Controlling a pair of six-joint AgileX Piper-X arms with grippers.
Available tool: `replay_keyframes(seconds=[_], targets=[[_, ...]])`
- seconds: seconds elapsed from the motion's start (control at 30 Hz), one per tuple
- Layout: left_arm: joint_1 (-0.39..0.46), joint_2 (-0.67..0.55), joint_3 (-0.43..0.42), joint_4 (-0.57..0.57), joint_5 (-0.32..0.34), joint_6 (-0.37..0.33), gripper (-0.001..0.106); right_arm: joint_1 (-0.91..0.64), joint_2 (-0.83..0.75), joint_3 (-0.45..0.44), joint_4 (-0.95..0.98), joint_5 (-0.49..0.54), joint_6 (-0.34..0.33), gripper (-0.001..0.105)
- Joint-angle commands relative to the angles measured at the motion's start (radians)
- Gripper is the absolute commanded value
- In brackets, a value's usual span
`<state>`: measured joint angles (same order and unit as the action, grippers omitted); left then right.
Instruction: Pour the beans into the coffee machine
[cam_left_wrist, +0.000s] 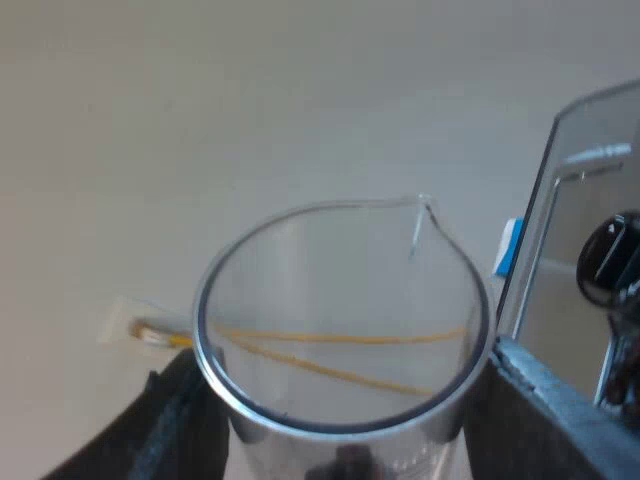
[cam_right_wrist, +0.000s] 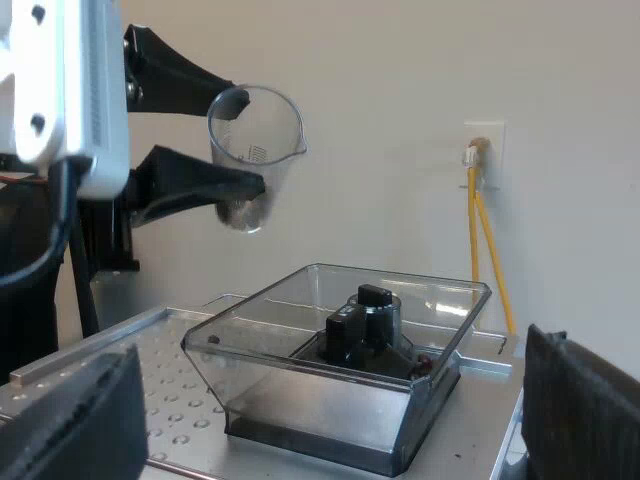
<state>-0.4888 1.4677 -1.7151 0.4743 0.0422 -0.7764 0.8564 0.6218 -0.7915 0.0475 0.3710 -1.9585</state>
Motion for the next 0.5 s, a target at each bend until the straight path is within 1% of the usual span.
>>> replay_keyframes(seconds=[0.03, 0.07, 0.1, 0.13, 0.17, 0.2, 0.27, 0.33, 0.37, 0.4, 0.43, 0.5], targets=[[-0.005, 0.000, -0.011, -0.020, -0.005, 0.134, 0.004, 0.001, -0.003, -0.009, -0.014, 0.000, -0.015, 0.078], [-0.005, 0.000, -0.011, -0.024, -0.005, 0.141, 0.004, 0.001, -0.003, -0.009, -0.014, 0.000, -0.015, 0.078], [-0.005, 0.000, -0.011, -0.061, 0.000, 0.243, 0.004, 0.001, -0.003, -0.009, -0.014, 0.000, -0.015, 0.078], [-0.005, 0.000, -0.011, -0.072, 0.004, 0.292, 0.004, 0.001, -0.003, -0.009, -0.014, 0.000, -0.015, 0.078], [-0.005, 0.000, -0.011, -0.077, 0.010, 0.317, 0.004, 0.001, -0.003, -0.009, -0.014, 0.000, -0.015, 0.078], [-0.005, 0.000, -0.011, -0.077, 0.027, 0.374, 0.004, 0.001, -0.003, -0.009, -0.014, 0.000, -0.015, 0.078], [-0.005, 0.000, -0.011, -0.077, 0.057, 0.445, 0.004, 0.001, -0.003, -0.009, -0.014, 0.000, -0.015, 0.078], [-0.005, 0.000, -0.009, -0.077, 0.112, 0.526, 0.004, 0.001, -0.003, -0.009, -0.014, 0.000, -0.015, 0.078], [-0.005, 0.000, -0.009, -0.077, 0.126, 0.545, 0.004, 0.001, -0.003, -0.009, -0.014, 0.000, -0.015, 0.078], [-0.005, 0.000, -0.009, -0.077, 0.138, 0.579, 0.004, 0.001, -0.003, -0.009, -0.014, 0.000, -0.015, 0.078], [-0.005, 0.000, -0.009, -0.077, 0.143, 0.613, 0.004, 0.001, -0.003, -0.009, -0.014, 0.000, -0.015, 0.078], [-0.005, 0.000, -0.009, -0.077, 0.143, 0.657, 0.004, 0.001, -0.003, -0.009, -0.014, 0.000, -0.015, 0.078]])
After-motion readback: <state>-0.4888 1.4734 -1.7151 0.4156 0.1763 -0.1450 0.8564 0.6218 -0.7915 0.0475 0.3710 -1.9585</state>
